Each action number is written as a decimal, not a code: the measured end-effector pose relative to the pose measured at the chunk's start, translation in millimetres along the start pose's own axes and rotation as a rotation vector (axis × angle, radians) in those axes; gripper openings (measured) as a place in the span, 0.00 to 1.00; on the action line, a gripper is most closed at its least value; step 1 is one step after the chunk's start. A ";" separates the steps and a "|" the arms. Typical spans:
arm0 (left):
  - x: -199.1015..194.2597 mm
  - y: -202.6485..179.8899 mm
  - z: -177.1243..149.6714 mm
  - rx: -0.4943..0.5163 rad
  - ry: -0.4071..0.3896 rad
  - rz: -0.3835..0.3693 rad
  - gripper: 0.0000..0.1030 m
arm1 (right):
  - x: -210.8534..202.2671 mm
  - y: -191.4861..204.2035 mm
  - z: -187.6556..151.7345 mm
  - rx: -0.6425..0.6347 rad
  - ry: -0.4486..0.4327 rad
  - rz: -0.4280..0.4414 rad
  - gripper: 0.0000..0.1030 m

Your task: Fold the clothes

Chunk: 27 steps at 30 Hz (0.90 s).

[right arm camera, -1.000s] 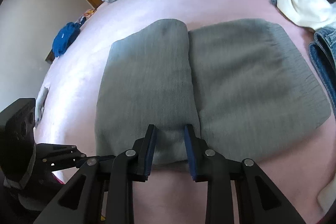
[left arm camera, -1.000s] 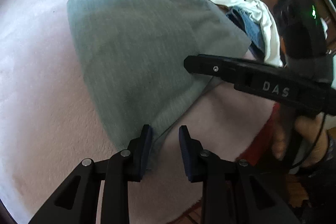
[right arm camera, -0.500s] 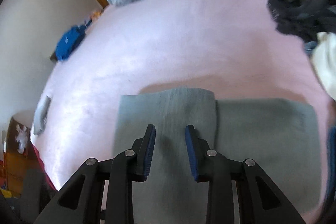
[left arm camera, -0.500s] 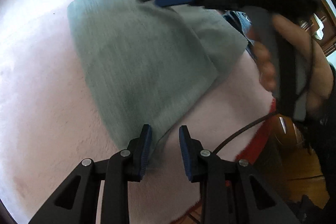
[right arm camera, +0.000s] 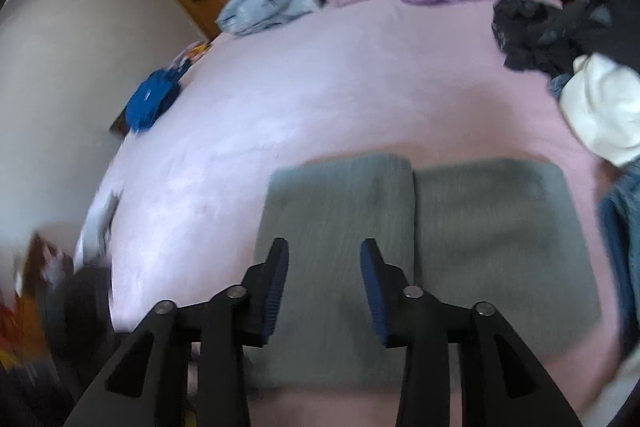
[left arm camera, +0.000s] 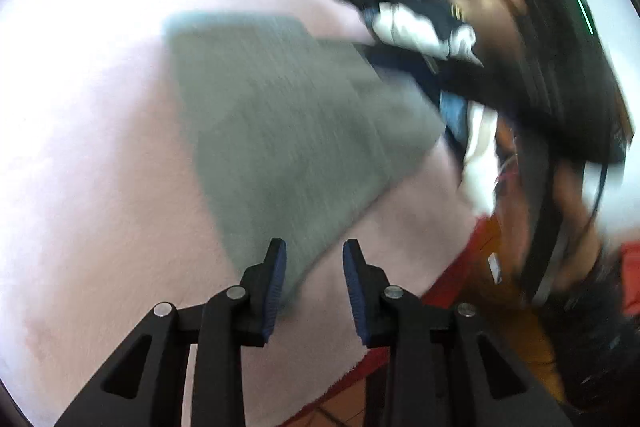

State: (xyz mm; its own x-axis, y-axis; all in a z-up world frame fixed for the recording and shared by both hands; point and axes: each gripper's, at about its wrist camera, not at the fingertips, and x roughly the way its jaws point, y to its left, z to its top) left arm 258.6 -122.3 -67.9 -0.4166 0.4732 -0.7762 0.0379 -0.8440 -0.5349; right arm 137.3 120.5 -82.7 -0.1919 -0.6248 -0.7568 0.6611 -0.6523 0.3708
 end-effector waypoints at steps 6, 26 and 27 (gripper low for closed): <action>-19.6 54.6 34.2 -0.207 -0.070 -0.097 0.35 | 1.4 75.7 -58.3 -0.287 0.053 -0.057 0.46; 57.5 115.1 96.9 -0.418 -0.040 -0.183 0.36 | 88.5 139.8 -103.1 -0.704 0.146 -0.335 0.66; 60.4 116.7 98.0 -0.427 -0.039 -0.200 0.38 | 94.0 137.9 -103.1 -0.701 0.159 -0.350 0.66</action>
State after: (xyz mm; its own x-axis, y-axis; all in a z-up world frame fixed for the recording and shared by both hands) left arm 148.9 -216.9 -144.5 -0.4870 0.5992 -0.6354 0.3202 -0.5544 -0.7682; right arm 285.2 16.1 -158.2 -0.4017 -0.3309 -0.8539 0.8939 -0.3443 -0.2872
